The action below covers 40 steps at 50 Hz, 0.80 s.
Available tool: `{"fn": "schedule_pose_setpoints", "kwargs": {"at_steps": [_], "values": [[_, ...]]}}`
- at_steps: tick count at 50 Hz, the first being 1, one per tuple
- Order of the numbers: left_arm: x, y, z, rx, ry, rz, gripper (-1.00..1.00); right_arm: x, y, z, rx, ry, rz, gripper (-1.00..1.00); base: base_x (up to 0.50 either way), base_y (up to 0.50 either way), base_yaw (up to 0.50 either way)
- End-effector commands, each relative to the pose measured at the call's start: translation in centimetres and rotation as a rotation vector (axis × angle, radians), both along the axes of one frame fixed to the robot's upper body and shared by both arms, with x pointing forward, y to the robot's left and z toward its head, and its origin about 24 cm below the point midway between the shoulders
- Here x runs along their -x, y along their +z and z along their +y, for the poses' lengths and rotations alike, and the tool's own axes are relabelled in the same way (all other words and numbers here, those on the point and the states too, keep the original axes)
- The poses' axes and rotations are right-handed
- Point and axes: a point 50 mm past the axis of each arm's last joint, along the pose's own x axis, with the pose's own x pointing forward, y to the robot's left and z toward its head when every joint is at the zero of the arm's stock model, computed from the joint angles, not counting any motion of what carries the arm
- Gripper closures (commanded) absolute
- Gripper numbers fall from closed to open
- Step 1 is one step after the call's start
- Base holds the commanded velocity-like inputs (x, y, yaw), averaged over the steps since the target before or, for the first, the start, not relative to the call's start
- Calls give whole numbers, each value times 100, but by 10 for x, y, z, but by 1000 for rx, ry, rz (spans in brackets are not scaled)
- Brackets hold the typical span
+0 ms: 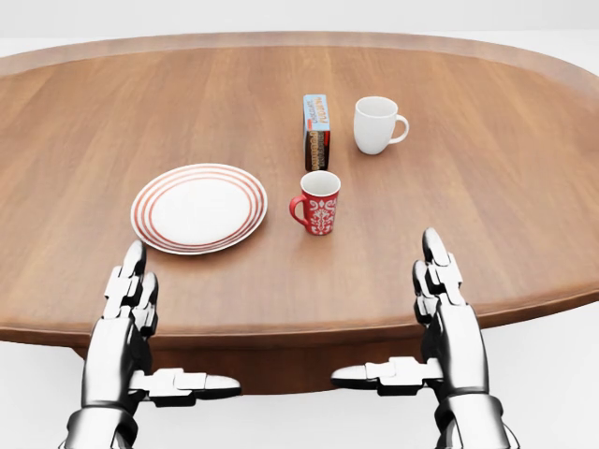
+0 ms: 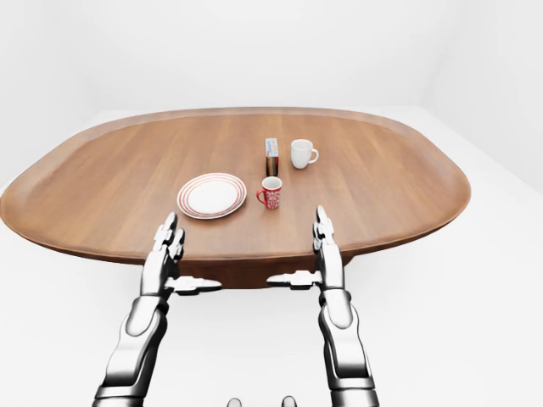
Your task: Pick up the red mug and put it on the plate
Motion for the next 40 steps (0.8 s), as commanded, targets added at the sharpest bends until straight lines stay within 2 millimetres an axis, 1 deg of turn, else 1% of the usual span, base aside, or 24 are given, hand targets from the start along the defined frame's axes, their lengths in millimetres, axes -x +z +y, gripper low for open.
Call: {"fn": "schedule_pose_setpoints", "kwargs": {"at_steps": [1,12,14,17,18,19,20,21,22,23,26,27,28,29,33,38,40], "values": [[3,-5,7,-19,-3,-2,-100,2,7,-8,1,-11,-43,-97,0,0,0],[3,-4,10,-18,5,-11,-100,3,7,-4,-3,10,-44,-97,0,0,0],[3,3,12,-19,13,-34,-100,3,13,-3,-5,23,-64,-97,0,0,0],[4,21,16,-16,24,-94,-100,3,24,-2,12,31,-97,-97,0,0,0],[4,35,19,-23,35,-131,-100,3,34,-2,21,33,-124,-97,0,0,0],[4,36,19,-24,36,-133,-100,3,35,-2,22,33,-126,-97,0,0,0],[5,48,23,-33,46,-167,-100,3,47,-3,21,33,-150,-97,0,0,0],[4,52,25,-37,52,-183,-100,3,53,-3,21,34,-166,-97,0,0,0],[4,60,27,-49,61,-209,-100,4,65,-3,26,35,-218,-98,0,0,0],[7,74,31,-54,75,-251,-100,7,81,-3,37,38,-287,-98,0,0,0],[10,91,37,-71,98,-324,-100,11,100,-3,48,42,-375,-97,0,0,0],[12,100,40,-77,108,-364,-100,14,109,-4,49,41,-414,-97,0,0,0],[14,106,41,-80,113,-391,-100,15,113,-4,50,41,-432,-97,0,0,0],[17,118,45,-76,126,-445,-100,17,118,-5,49,42,-459,-98,0,0,0],[24,134,52,-92,144,-514,-100,19,124,-6,66,43,-484,-97,0,0,0],[27,141,59,-95,167,-545,-100,23,136,-8,68,41,-541,-97,0,0,0],[28,143,62,-89,176,-558,-100,22,136,-9,77,35,-542,-98,0,0,0]]}}
